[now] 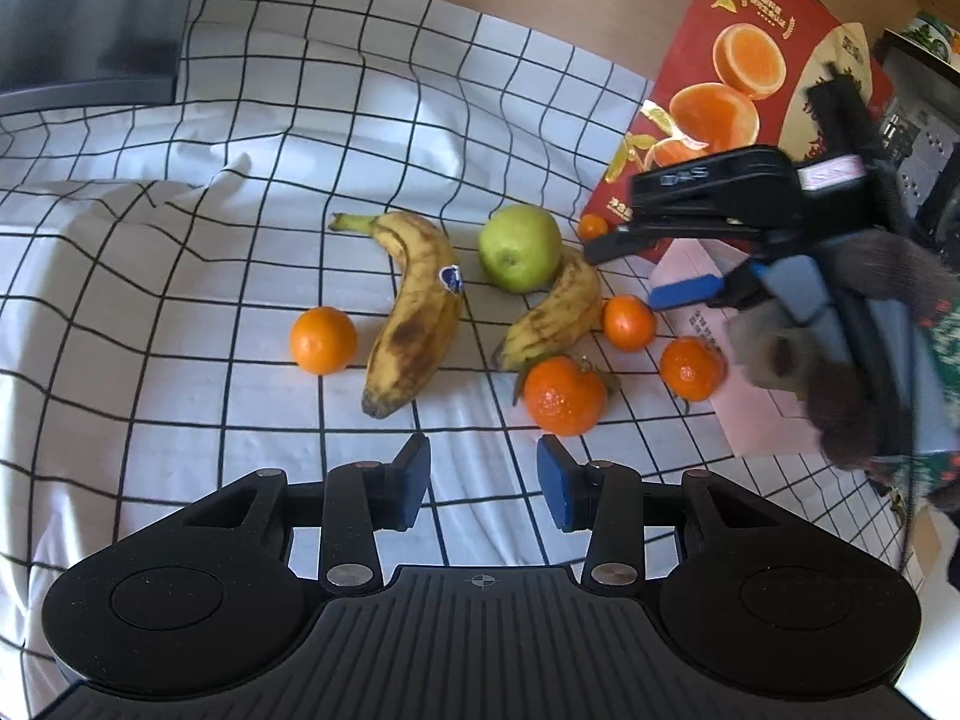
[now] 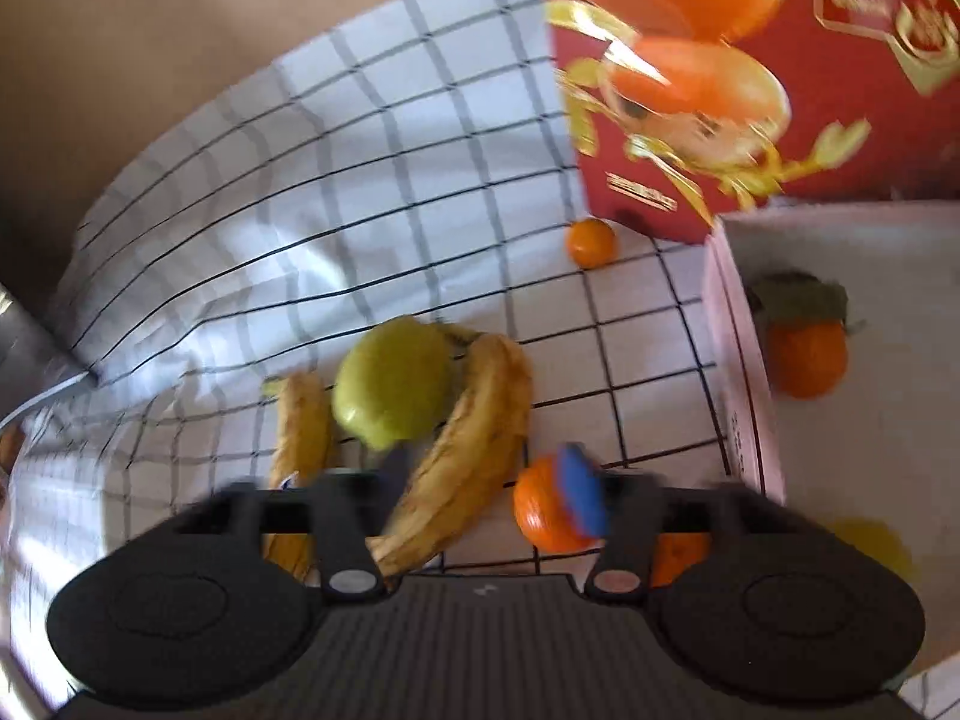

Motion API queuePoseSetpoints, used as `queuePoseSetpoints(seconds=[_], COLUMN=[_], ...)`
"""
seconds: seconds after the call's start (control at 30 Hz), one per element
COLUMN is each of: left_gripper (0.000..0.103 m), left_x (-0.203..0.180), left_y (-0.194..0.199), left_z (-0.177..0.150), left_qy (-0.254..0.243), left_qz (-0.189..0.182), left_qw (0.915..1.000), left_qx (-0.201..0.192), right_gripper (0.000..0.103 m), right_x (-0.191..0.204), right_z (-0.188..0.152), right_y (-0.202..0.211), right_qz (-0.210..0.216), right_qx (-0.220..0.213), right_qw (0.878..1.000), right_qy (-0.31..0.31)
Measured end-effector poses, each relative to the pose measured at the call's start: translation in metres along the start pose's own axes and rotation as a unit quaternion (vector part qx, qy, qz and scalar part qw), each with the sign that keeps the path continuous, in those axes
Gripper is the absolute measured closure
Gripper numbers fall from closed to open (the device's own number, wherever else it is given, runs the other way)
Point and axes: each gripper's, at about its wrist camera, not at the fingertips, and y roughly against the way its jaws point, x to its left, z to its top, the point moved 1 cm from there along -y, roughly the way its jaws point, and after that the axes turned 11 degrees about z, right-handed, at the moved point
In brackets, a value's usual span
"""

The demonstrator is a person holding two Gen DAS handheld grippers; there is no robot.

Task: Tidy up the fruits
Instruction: 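Move both tools back over the remaining bananas and tangerines, then grasp the spotted banana with the left tool while the right grasps a tangerine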

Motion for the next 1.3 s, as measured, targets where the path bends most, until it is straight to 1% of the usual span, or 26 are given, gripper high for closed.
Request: queuePoseSetpoints(seconds=[0.03, 0.07, 0.1, 0.13, 0.17, 0.2, 0.23, 0.3, 0.4, 0.47, 0.53, 0.63, 0.7, 0.77, 0.87, 0.93, 1.0, 1.03, 1.1, 1.2, 1.3], left_gripper=[0.059, 0.059, 0.059, 0.059, 0.059, 0.059, 0.059, 0.059, 0.059, 0.059, 0.059, 0.059, 0.059, 0.059, 0.059, 0.059, 0.057, 0.057, 0.058, 0.058, 0.060], left_x=[0.001, 0.003, 0.004, 0.006, 0.008, 0.011, 0.014, 0.020, 0.031, 0.034, 0.033, 0.027, 0.023, 0.016, 0.007, 0.000, -0.005, -0.007, -0.010, -0.017, -0.020], left_y=[0.001, 0.003, 0.005, 0.006, 0.008, 0.009, 0.010, 0.011, 0.011, 0.009, 0.007, -0.003, -0.017, -0.036, -0.067, -0.084, -0.098, -0.104, -0.112, -0.122, -0.121], left_z=[-0.001, -0.002, -0.003, -0.004, -0.005, -0.007, -0.008, -0.010, -0.011, -0.007, 0.002, 0.028, 0.048, 0.068, 0.088, 0.096, 0.101, 0.102, 0.103, 0.101, 0.098], left_qy=[0.003, 0.005, 0.007, 0.008, 0.010, 0.013, 0.016, 0.022, 0.033, 0.028, 0.010, -0.030, -0.056, -0.074, -0.093, -0.102, -0.109, -0.109, -0.111, -0.115, -0.118], left_qz=[0.001, 0.003, 0.005, 0.009, 0.011, 0.014, 0.017, 0.022, 0.032, 0.040, 0.039, 0.018, 0.016, 0.017, 0.018, 0.031, 0.042, 0.042, 0.046, 0.062, 0.081], left_qw=[1.0000, 1.0000, 1.0000, 0.9999, 0.9999, 0.9998, 0.9997, 0.9995, 0.9989, 0.9988, 0.9991, 0.9990, 0.9980, 0.9969, 0.9954, 0.9938, 0.9922, 0.9918, 0.9909, 0.9887, 0.9874], left_qx=[0.000, 0.000, -0.001, -0.002, -0.002, -0.002, -0.002, -0.002, -0.003, -0.007, -0.015, -0.028, -0.024, -0.019, 0.010, 0.029, 0.044, 0.051, 0.061, 0.073, 0.068], right_gripper=[0.035, 0.030, 0.028, 0.023, 0.012, 0.009, 0.008, 0.008, 0.009, 0.009, 0.009, 0.010, 0.011, 0.013, 0.014, 0.014, 0.014, 0.014, 0.014, 0.014, 0.014], right_x=[0.004, 0.011, 0.017, 0.023, 0.028, 0.031, 0.033, 0.036, 0.048, 0.055, 0.054, 0.050, 0.048, 0.049, 0.057, 0.062, 0.064, 0.064, 0.063, 0.060, 0.056], right_z=[0.000, 0.003, 0.005, 0.008, 0.009, 0.011, 0.014, 0.017, 0.015, 0.007, -0.006, -0.026, -0.040, -0.057, -0.083, -0.101, -0.115, -0.121, -0.129, -0.137, -0.137], right_y=[-0.004, -0.010, -0.016, -0.025, -0.031, -0.033, -0.035, -0.037, -0.029, -0.023, -0.010, 0.008, 0.020, 0.030, 0.043, 0.053, 0.060, 0.063, 0.067, 0.067, 0.061], right_qz=[-0.009, -0.027, -0.046, -0.072, -0.093, -0.097, -0.090, -0.082, -0.106, -0.105, -0.092, -0.065, -0.048, -0.046, -0.064, -0.081, -0.092, -0.095, -0.094, -0.085, -0.065], right_qx=[-0.006, -0.010, -0.008, -0.003, -0.002, -0.010, -0.012, -0.009, -0.003, 0.010, 0.010, 0.003, -0.009, -0.019, -0.055, -0.090, -0.116, -0.120, -0.113, -0.082, -0.052], right_qw=[1.000, 0.999, 0.998, 0.995, 0.992, 0.991, 0.990, 0.990, 0.984, 0.982, 0.981, 0.983, 0.983, 0.980, 0.964, 0.949, 0.938, 0.933, 0.928, 0.930, 0.942], right_qy=[0.010, 0.030, 0.048, 0.069, 0.085, 0.097, 0.107, 0.115, 0.141, 0.158, 0.167, 0.169, 0.175, 0.195, 0.252, 0.290, 0.314, 0.327, 0.342, 0.349, 0.325])
